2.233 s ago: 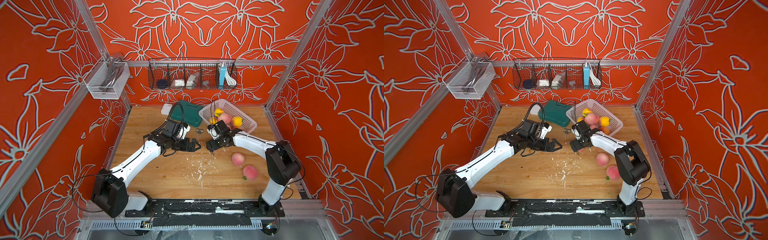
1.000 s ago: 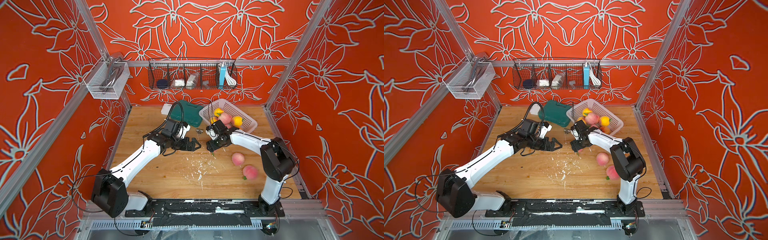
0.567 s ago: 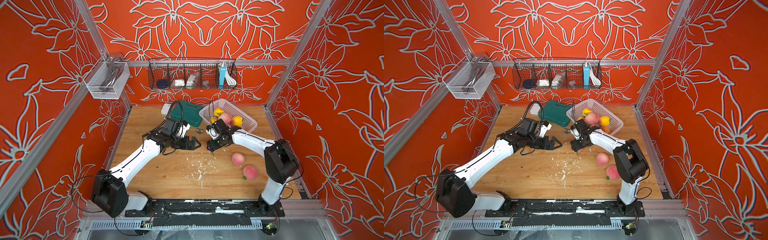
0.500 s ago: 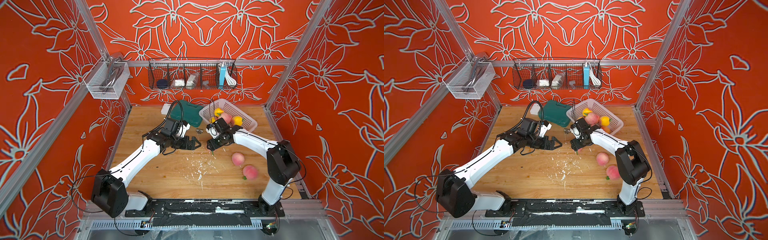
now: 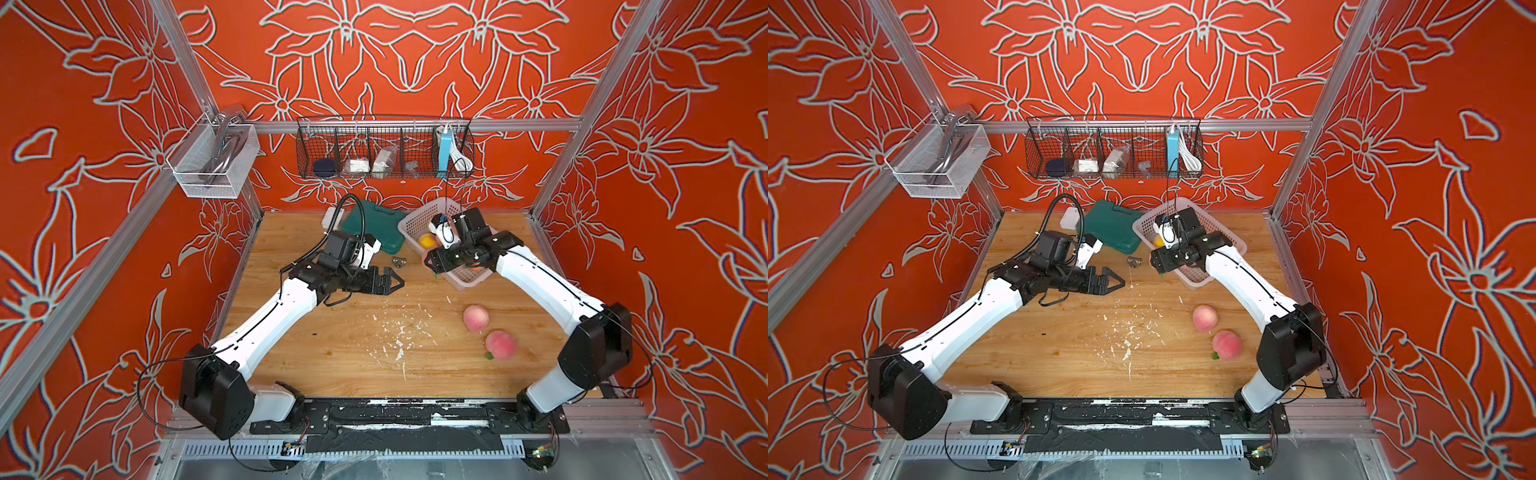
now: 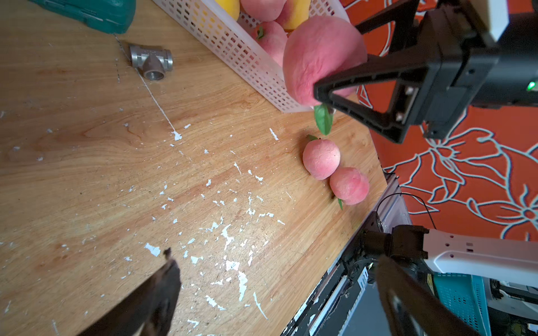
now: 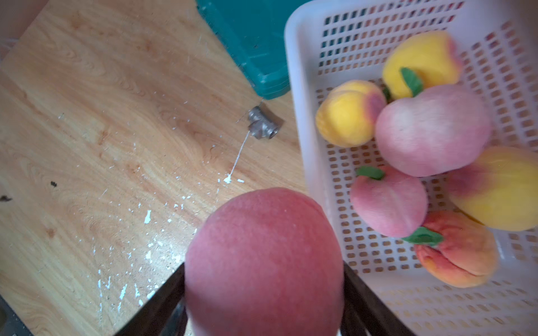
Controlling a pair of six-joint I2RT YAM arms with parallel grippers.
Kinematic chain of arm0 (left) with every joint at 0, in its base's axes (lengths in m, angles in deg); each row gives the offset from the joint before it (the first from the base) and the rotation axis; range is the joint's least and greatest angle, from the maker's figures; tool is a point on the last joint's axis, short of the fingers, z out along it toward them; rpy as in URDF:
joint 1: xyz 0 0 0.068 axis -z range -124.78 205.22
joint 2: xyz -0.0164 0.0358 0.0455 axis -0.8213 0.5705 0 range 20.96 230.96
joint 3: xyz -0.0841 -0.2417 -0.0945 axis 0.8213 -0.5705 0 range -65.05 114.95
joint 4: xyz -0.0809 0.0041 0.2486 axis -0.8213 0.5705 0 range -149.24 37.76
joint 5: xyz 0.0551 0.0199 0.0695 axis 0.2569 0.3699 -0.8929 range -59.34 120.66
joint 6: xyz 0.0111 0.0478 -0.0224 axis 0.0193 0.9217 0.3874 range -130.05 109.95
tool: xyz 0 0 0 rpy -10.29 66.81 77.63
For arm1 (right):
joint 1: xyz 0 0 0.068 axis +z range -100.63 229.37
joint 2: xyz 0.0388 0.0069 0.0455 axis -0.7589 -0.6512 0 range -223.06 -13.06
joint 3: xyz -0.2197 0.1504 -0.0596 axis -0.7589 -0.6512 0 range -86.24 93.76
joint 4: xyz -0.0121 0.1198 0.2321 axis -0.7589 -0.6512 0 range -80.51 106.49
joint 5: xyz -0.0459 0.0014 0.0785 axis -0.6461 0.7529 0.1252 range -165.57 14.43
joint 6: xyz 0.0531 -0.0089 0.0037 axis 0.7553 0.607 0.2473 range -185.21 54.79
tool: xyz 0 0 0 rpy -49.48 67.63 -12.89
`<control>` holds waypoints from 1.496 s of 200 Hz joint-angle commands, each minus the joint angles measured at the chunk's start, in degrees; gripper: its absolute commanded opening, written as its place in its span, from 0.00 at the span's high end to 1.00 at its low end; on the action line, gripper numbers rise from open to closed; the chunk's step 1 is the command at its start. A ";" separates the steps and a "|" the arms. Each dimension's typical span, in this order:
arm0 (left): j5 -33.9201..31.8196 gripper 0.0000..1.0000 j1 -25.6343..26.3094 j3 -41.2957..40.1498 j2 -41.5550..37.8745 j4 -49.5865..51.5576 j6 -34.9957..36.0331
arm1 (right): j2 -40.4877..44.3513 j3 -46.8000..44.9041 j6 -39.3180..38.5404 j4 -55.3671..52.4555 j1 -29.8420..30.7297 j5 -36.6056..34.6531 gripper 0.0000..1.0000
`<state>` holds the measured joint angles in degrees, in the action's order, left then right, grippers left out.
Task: Put the peaches into the basket
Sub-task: Pick up the peach from the center of the board, then place the peach in the basket.
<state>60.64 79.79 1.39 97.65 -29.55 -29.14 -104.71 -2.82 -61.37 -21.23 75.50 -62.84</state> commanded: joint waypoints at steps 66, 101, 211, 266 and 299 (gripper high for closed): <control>3.15 0.01 -0.32 3.74 4.79 -5.16 0.72 | -1.03 5.91 -2.67 -2.21 -10.04 0.42 0.26; 3.86 0.01 -0.32 3.65 6.28 -8.15 0.12 | -2.93 6.67 -3.13 -2.19 -13.06 -0.95 0.25; 3.18 0.01 -0.23 4.59 9.32 -12.21 -1.49 | -13.67 10.26 -3.25 -1.22 -18.39 0.10 0.25; 3.46 0.01 -0.23 4.68 10.01 -12.20 -1.74 | -16.60 11.07 -3.16 -0.52 -18.75 -0.16 0.25; 3.69 0.01 -0.24 4.83 10.16 -12.21 -1.83 | -18.01 11.68 -3.49 -0.69 -18.79 -1.29 0.24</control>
<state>63.57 79.79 4.73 107.18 -40.79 -30.91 -121.15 6.77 -64.28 -22.04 57.05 -62.99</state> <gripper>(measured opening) 0.986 0.757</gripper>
